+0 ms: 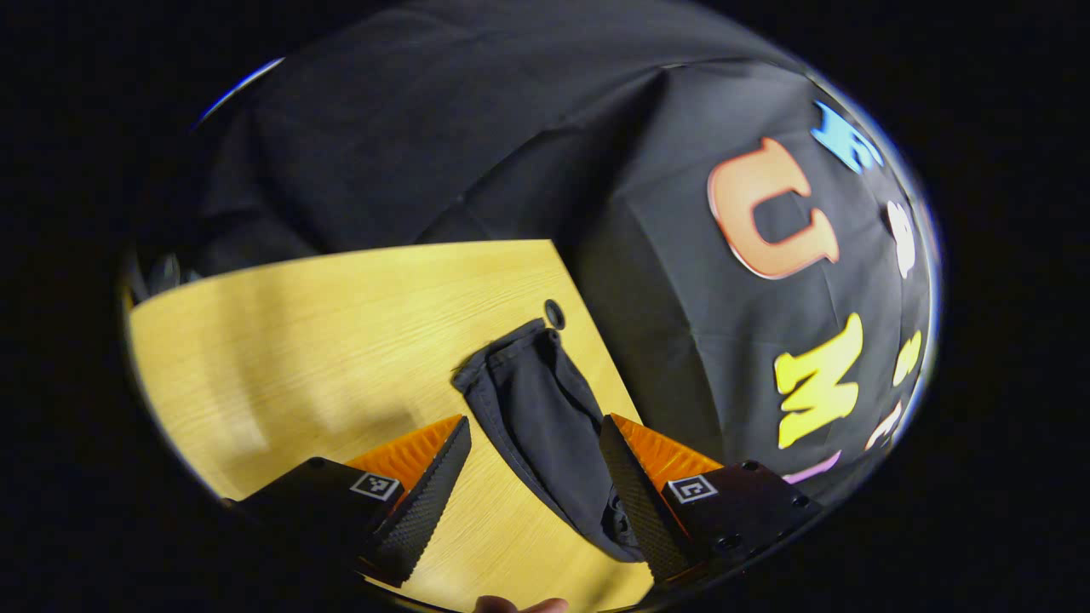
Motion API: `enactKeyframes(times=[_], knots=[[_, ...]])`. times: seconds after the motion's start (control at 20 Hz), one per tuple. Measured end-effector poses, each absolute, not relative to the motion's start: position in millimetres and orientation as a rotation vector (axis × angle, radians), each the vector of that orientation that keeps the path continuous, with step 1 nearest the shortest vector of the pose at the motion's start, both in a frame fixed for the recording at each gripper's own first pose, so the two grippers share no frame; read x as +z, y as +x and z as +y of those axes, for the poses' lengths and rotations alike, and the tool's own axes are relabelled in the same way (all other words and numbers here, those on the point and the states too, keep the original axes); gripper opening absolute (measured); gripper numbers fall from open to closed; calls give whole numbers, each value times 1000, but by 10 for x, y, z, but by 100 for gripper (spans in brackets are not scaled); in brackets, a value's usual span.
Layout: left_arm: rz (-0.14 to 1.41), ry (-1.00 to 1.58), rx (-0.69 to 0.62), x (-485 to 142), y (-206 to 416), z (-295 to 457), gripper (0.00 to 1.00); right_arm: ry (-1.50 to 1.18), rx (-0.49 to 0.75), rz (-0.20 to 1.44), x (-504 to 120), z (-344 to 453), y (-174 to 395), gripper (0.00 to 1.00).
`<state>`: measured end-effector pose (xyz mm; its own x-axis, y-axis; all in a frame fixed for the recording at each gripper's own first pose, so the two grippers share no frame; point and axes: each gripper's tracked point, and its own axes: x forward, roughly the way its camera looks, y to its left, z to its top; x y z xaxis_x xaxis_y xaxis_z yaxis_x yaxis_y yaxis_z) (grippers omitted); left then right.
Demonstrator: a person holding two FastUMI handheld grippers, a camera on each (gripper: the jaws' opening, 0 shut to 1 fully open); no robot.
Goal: Grasp the waist and the cuffs of the jeans and fold them to make the two legs overlap; first hold the waist and fold one-third of the jeans toward the cuffs, then hold the cuffs and fold the remaining one-third in the same direction to finish folding.
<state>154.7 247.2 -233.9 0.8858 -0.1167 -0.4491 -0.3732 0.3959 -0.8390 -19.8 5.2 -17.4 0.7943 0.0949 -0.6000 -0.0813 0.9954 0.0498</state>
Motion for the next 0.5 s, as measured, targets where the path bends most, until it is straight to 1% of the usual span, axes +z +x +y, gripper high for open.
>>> enactKeyframes(times=[0.15,0.35,0.4,0.45,0.5], knots=[[476,-1294,193,-2441,1537,2611,98,90,9,706,-292,-302,-428,98],[527,-1307,199,-2616,1649,2549,98,122,-56,759,-370,-628,-725,96],[521,-1313,189,-2647,1750,2535,98,122,-73,765,-368,-728,-782,98],[523,-1324,187,-2631,1794,2520,98,129,-89,768,-351,-794,-812,98],[513,-1349,193,-2661,1843,2578,100,140,-104,767,-332,-844,-826,96]])
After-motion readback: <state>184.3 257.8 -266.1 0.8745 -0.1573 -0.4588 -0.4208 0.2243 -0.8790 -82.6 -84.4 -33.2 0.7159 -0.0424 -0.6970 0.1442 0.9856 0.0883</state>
